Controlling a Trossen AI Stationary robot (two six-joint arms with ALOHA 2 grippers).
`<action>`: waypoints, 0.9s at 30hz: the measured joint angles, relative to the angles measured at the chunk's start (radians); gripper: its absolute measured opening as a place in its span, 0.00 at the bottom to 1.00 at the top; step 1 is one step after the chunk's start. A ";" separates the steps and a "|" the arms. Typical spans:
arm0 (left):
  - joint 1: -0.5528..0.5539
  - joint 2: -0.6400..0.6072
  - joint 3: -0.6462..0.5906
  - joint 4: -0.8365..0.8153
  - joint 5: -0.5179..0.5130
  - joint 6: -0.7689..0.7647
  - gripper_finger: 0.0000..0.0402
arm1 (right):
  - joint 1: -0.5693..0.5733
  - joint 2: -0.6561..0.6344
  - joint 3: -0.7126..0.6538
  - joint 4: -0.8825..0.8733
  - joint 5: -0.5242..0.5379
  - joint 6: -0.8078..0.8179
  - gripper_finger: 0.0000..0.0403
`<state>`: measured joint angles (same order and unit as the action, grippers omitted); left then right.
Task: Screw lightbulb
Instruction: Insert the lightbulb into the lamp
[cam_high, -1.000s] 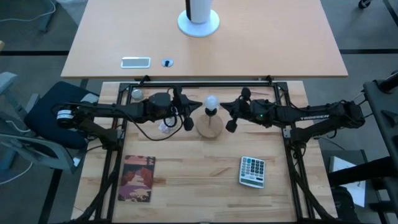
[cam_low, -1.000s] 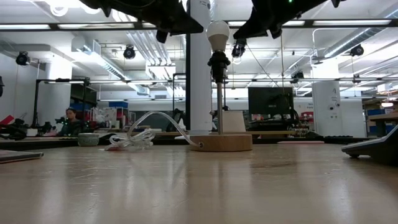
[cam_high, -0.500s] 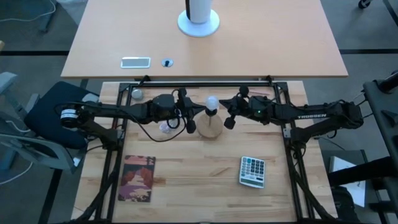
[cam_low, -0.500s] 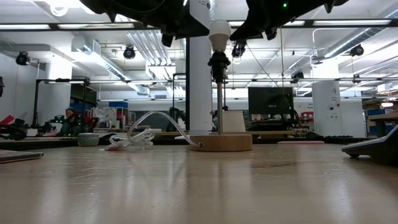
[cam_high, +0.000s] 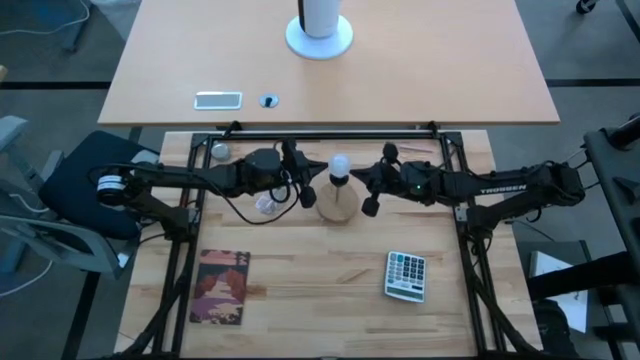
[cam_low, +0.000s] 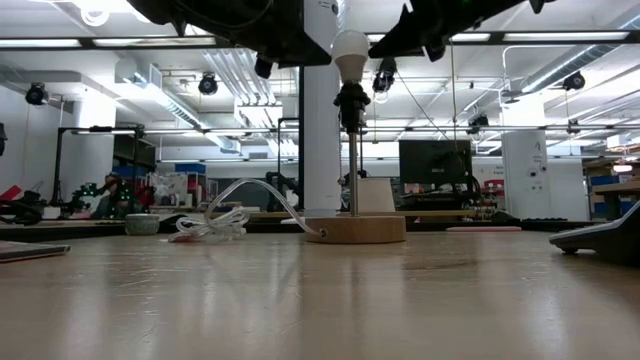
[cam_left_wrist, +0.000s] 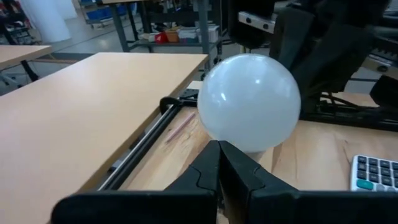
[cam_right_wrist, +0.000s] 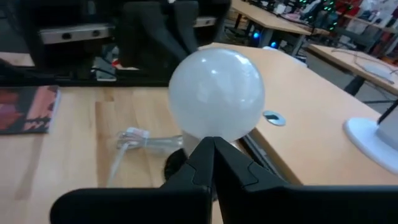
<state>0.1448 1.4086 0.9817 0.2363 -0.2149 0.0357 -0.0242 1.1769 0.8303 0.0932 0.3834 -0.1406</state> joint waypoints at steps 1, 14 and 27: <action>0.000 0.000 0.000 0.001 0.003 0.000 0.00 | 0.001 0.000 0.000 -0.007 -0.001 0.007 0.00; 0.000 -0.032 0.000 -0.074 0.018 -0.017 0.00 | -0.002 -0.014 0.000 -0.067 0.108 0.023 0.00; -0.002 -0.031 0.000 -0.075 0.311 -0.042 0.00 | -0.017 -0.016 0.000 -0.039 0.104 -0.027 0.00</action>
<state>0.1426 1.3777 0.9817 0.1613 0.0957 -0.0058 -0.0415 1.1614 0.8303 0.0543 0.4875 -0.1673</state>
